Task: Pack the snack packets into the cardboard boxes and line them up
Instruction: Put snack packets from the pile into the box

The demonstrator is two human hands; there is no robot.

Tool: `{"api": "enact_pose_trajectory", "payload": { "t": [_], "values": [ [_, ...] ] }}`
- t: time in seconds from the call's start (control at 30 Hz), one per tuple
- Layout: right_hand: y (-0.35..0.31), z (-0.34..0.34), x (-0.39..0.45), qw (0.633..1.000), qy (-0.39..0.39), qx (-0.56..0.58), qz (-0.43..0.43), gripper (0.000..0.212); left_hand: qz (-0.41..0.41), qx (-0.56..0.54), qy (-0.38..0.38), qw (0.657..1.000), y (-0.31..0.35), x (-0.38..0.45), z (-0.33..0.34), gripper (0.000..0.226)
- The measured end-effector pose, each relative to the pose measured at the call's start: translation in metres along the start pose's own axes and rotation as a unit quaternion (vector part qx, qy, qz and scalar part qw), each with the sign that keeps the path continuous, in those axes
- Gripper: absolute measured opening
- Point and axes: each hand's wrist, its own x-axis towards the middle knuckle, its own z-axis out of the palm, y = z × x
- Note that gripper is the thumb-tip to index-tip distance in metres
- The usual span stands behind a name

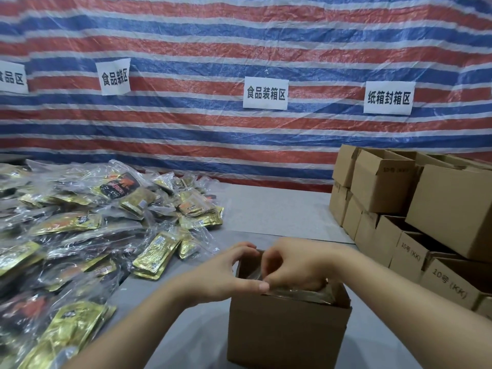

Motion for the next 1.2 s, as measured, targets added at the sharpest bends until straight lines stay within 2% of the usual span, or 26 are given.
{"api": "enact_pose_trajectory", "payload": {
  "t": [0.03,0.17,0.2,0.27,0.33,0.37,0.4,0.47,0.53,0.6,0.7,0.77,0.83,0.87,0.9,0.97,1.03,1.07,1.13,1.2],
  "values": [
    [-0.005,0.004,0.004,1.0,-0.016,0.011,-0.008,0.008,0.003,-0.008,-0.001,1.0,0.0,0.001,0.0,0.091],
    [-0.018,0.024,0.027,0.987,-0.146,-0.072,-0.007,0.008,0.005,-0.014,-0.011,1.0,-0.003,0.002,0.001,0.099],
    [-0.018,0.025,0.029,0.986,-0.163,-0.045,0.002,0.011,0.004,-0.015,-0.012,1.0,-0.004,0.001,0.001,0.099],
    [-0.019,0.017,0.022,0.981,-0.172,0.089,0.027,0.017,0.002,-0.027,-0.011,1.0,-0.003,0.001,0.0,0.1],
    [-0.015,0.001,0.009,0.969,-0.135,0.202,0.038,0.022,0.002,-0.046,-0.006,0.999,-0.003,0.002,0.0,0.096],
    [-0.01,-0.008,0.003,0.968,-0.113,0.219,0.048,0.022,0.003,-0.055,-0.002,0.998,-0.003,0.002,0.001,0.093],
    [-0.004,-0.012,0.0,0.974,-0.093,0.196,0.062,0.024,0.003,-0.062,0.002,0.998,-0.004,0.003,0.002,0.09],
    [0.007,-0.009,-0.002,0.99,-0.086,0.036,0.106,0.025,-0.001,-0.073,0.002,0.997,-0.004,0.004,0.003,0.085],
    [0.015,0.005,0.003,0.978,-0.119,-0.099,0.137,0.02,-0.006,-0.071,0.002,0.997,-0.005,0.004,0.003,0.081],
    [0.02,0.014,0.005,0.973,-0.133,-0.11,0.15,0.024,-0.008,-0.065,0.018,0.998,-0.003,0.004,0.004,0.074],
    [0.022,0.005,-0.006,0.986,-0.058,-0.075,0.137,0.036,-0.009,-0.075,0.062,0.995,0.0,0.0,0.008,0.064],
    [0.025,0.001,-0.018,0.989,0.088,-0.03,0.116,0.039,-0.01,-0.083,0.109,0.99,0.002,-0.003,0.013,0.061],
    [0.032,0.012,-0.035,0.954,0.286,0.045,0.082,0.037,-0.014,-0.137,0.142,0.98,-0.001,-0.005,0.019,0.057],
    [0.038,0.023,-0.045,0.923,0.366,0.092,0.071,0.035,-0.015,-0.159,0.151,0.976,-0.006,-0.008,0.021,0.055],
    [0.042,0.038,-0.055,0.896,0.414,0.141,0.072,0.041,-0.014,-0.166,0.154,0.974,-0.014,-0.012,0.024,0.058],
    [0.049,0.074,-0.071,0.86,0.419,0.273,0.103,0.079,-0.017,-0.145,0.126,0.981,-0.04,-0.021,0.032,0.081],
    [0.055,0.113,-0.072,0.836,0.375,0.37,0.154,0.11,-0.028,-0.085,0.069,0.994,-0.065,-0.03,0.046,0.112],
    [0.056,0.126,-0.068,0.836,0.343,0.396,0.164,0.112,-0.02,-0.062,0.043,0.997,-0.075,-0.031,0.054,0.116],
    [0.063,0.143,-0.055,0.852,0.286,0.402,0.174,0.102,0.019,-0.022,0.023,0.999,-0.087,-0.024,0.069,0.099],
    [0.074,0.143,-0.04,0.836,0.314,0.412,0.182,0.09,0.018,0.01,0.047,0.999,-0.089,-0.004,0.078,0.091]
  ]
}}
